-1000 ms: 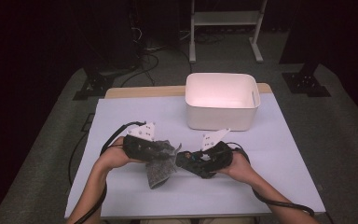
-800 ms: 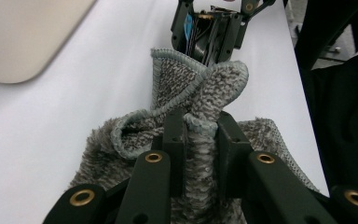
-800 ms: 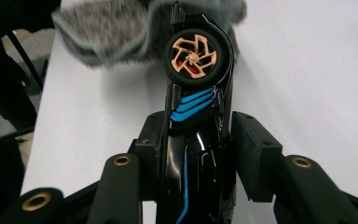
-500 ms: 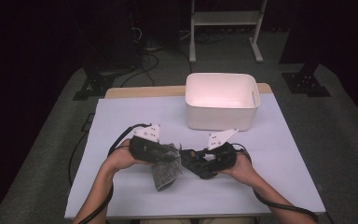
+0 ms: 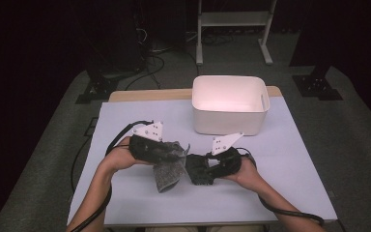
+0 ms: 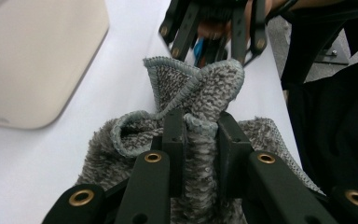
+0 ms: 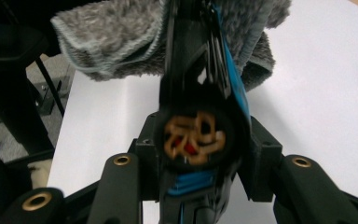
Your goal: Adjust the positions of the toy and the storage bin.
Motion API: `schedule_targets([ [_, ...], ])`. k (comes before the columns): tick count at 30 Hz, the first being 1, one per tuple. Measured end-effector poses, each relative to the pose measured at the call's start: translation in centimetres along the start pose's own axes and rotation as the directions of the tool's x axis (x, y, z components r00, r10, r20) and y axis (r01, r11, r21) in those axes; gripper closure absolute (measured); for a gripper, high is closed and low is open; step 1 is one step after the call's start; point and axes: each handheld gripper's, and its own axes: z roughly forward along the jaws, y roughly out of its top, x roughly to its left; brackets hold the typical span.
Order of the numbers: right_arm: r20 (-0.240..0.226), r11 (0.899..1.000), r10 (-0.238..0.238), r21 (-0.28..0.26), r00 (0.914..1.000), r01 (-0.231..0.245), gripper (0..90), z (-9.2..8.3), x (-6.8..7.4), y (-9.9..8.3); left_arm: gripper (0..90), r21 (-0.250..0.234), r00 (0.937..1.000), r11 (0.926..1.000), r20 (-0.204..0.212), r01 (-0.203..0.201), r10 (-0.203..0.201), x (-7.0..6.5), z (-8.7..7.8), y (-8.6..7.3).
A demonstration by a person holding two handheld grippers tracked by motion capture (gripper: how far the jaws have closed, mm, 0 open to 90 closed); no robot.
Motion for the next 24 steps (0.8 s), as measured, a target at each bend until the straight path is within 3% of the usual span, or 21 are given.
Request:
schedule_targets([
  [8,0.005,1.000,0.003,0.019,1.0000,-0.003,56.7,-1.2,0.0,-0.3,76.5,0.015,0.9996,0.9999,0.026,0.007,-0.007,0.2,0.9,0.5],
  [14,-0.002,1.000,-0.017,0.025,0.9999,0.017,56.8,-0.6,0.2,0.2,76.5,-0.004,0.9997,1.0000,0.024,0.006,-0.006,0.1,0.2,1.3],
  [20,-0.022,0.999,-0.028,0.018,0.9993,0.029,56.8,0.5,0.3,0.8,76.5,-0.011,0.9984,0.9997,0.051,-0.021,0.022,-0.3,0.2,2.5],
  [24,-0.025,0.999,-0.024,0.022,0.9994,0.025,56.6,1.0,0.3,1.1,76.4,0.010,0.9986,0.9999,0.052,-0.002,0.002,0.0,0.4,2.4],
])
